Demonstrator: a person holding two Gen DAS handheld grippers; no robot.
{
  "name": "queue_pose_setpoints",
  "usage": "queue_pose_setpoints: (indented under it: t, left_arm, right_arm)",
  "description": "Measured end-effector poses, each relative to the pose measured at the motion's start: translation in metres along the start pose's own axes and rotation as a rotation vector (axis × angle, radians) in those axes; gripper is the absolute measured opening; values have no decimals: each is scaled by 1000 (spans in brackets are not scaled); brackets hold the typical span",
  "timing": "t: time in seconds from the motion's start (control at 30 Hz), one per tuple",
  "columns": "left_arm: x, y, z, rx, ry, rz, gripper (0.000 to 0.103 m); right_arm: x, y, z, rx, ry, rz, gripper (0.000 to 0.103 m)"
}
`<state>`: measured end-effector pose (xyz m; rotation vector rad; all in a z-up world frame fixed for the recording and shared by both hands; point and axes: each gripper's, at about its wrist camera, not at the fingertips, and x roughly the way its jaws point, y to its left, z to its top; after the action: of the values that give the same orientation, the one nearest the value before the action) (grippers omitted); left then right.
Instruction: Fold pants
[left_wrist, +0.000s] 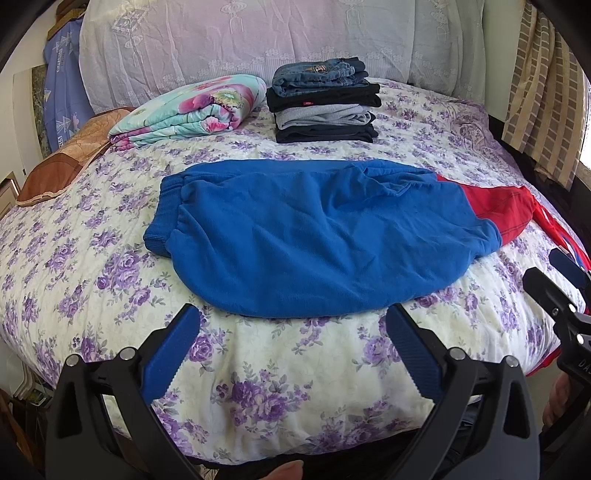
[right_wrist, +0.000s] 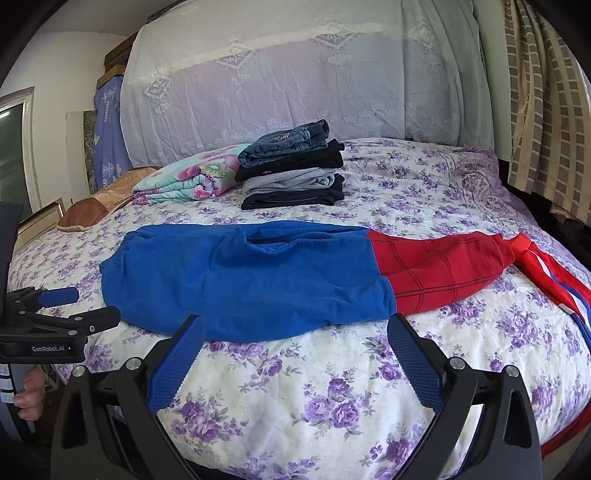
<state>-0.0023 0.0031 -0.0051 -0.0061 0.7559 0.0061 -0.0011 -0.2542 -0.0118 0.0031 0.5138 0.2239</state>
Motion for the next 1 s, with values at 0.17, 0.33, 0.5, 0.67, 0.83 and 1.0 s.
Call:
queue_pose_setpoints:
  t: [0.17,0.33,0.5,0.67,0.83,1.0]
  left_arm:
    - [0,0,0,-1,0,0,99]
    - [-1,-3,-2,-2,3,-1,99]
    - [-2,-2,-5,-2,5,-1,99]
    - [5,-5,-8,-2,15,-2,99]
    - [5,-4,-8,-2,15,-2,99]
    - [5,-4,-8,-3,16,-3,99]
  right_arm:
    - [0,0,-1,1,0,-1,99]
    - [0,0,-1,1,0,1,99]
    - [0,0,-1,3,1,1,99]
    - [0,-1,-2,4,2,2,99]
    - [0,-1,-1,4,3,0,99]
    - [1,-2,-1,6,4,0,99]
